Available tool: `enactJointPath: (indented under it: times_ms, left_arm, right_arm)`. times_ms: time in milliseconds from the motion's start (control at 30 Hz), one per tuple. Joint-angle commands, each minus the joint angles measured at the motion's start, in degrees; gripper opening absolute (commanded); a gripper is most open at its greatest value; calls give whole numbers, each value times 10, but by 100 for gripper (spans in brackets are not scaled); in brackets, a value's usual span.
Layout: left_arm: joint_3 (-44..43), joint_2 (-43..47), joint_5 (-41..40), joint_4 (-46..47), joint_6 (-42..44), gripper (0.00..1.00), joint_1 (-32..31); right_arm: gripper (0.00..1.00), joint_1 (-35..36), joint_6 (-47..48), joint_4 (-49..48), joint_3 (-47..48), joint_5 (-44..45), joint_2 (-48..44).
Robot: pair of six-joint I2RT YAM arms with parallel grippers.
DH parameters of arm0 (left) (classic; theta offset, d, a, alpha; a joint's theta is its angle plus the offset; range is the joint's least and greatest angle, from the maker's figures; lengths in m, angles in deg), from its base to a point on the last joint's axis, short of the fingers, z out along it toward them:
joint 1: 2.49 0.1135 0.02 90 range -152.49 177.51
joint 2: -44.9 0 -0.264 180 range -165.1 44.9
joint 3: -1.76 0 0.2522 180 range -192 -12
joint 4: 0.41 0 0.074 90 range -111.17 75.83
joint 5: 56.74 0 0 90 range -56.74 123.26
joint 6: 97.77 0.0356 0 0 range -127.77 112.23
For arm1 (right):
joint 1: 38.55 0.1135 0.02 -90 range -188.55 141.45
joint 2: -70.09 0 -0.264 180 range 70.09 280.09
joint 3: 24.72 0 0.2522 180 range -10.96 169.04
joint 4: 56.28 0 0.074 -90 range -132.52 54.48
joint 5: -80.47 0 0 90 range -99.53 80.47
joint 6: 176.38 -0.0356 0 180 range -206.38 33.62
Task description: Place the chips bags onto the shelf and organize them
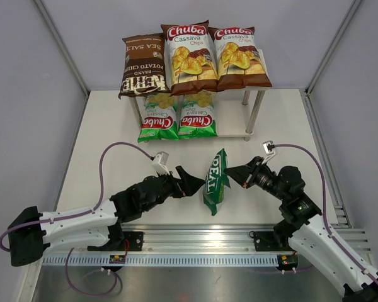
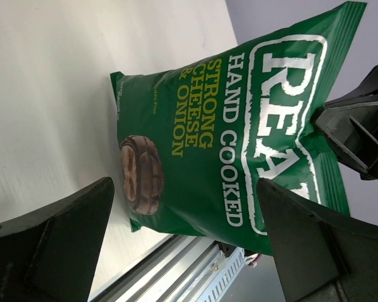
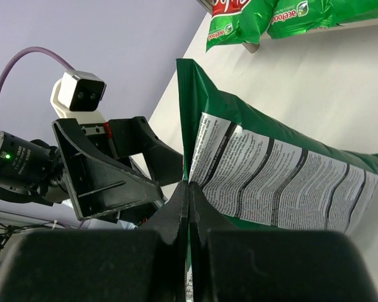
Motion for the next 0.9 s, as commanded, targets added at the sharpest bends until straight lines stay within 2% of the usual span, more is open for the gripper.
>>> enactJointPath:
  times_ms: [0,167,267,300,467,500,567,600,633,667,800,867]
  left_arm:
    - [-8,32,7,23,27,99,0]
    - [1,100,-20,-10,90,99,0]
    - [42,146,-28,14,119,99,0]
    - [57,156,-10,54,122,99,0]
    - [95,158,0,71,21,99,-1]
    - [97,144,34,115,45,99,0]
    - [90,127,70,145,82,99,-1]
    - [88,112,109,177,137,99,-2]
    - [87,107,121,187,166,99,-5]
    - [91,102,138,215,232,99,-16]
    - [127,92,98,292,349,99,-57]
    - [146,91,83,338,382,99,-73]
  right_arm:
    - [0,4,33,12,51,-3,-2]
    - [0,4,48,64,104,-8,14]
    - [0,4,65,102,145,-6,24]
    - [0,3,70,114,161,-6,27]
    - [0,3,85,124,191,8,36]
    - [0,3,86,127,200,11,38]
    - [0,4,85,135,211,23,48]
    - [0,3,84,151,224,30,52]
    - [0,4,81,160,233,39,59]
    - [0,3,73,175,246,55,63]
    - [0,4,56,191,271,66,73]
    - [0,4,47,198,280,73,79]
